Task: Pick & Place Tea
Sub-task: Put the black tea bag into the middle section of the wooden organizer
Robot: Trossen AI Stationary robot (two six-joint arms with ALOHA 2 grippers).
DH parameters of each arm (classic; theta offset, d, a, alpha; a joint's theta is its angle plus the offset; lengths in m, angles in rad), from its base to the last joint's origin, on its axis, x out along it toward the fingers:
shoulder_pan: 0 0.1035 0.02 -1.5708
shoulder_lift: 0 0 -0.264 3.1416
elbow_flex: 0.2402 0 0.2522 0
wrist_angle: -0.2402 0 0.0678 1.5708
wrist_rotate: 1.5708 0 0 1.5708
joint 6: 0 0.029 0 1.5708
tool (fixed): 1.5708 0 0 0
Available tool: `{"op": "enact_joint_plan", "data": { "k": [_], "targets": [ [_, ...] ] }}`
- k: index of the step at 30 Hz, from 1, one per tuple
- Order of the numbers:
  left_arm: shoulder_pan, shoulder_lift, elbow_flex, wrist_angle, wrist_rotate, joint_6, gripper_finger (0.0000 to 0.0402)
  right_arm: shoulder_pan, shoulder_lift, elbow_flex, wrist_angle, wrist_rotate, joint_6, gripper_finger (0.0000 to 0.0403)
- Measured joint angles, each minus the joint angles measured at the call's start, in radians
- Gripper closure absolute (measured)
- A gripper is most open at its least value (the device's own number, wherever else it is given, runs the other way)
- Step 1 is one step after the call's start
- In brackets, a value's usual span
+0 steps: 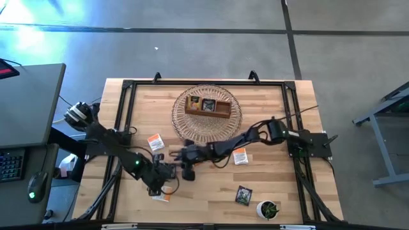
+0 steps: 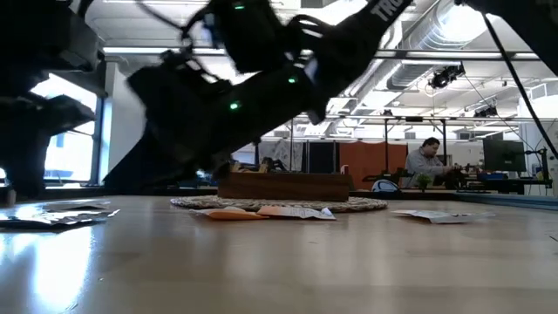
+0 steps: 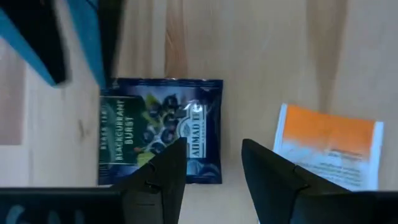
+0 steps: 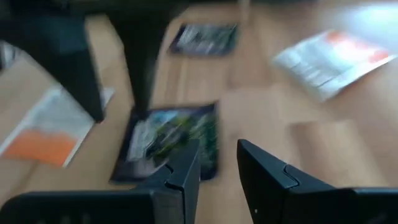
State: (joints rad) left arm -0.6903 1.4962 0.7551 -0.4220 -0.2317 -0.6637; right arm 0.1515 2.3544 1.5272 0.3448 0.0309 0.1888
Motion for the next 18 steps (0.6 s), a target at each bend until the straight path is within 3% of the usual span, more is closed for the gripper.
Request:
{"op": "enact_joint_plan", "data": {
  "k": [6, 10, 18],
  "targets": [
    [-0.057, 0.072, 0.001, 0.017, -0.117, -0.112, 0.025, -0.002, 0.073, 0.171, -0.189, 0.005, 0.062, 0.03],
    [-0.078, 0.091, 0.002, -0.048, -0.184, -0.185, 0.025, -0.002, 0.077, 0.179, -0.205, 0.003, 0.106, 0.03],
    [-0.079, 0.115, 0.005, -0.065, -0.202, -0.231, 0.025, -0.033, 0.087, 0.178, -0.239, -0.048, 0.34, 0.03]
  ]
}}
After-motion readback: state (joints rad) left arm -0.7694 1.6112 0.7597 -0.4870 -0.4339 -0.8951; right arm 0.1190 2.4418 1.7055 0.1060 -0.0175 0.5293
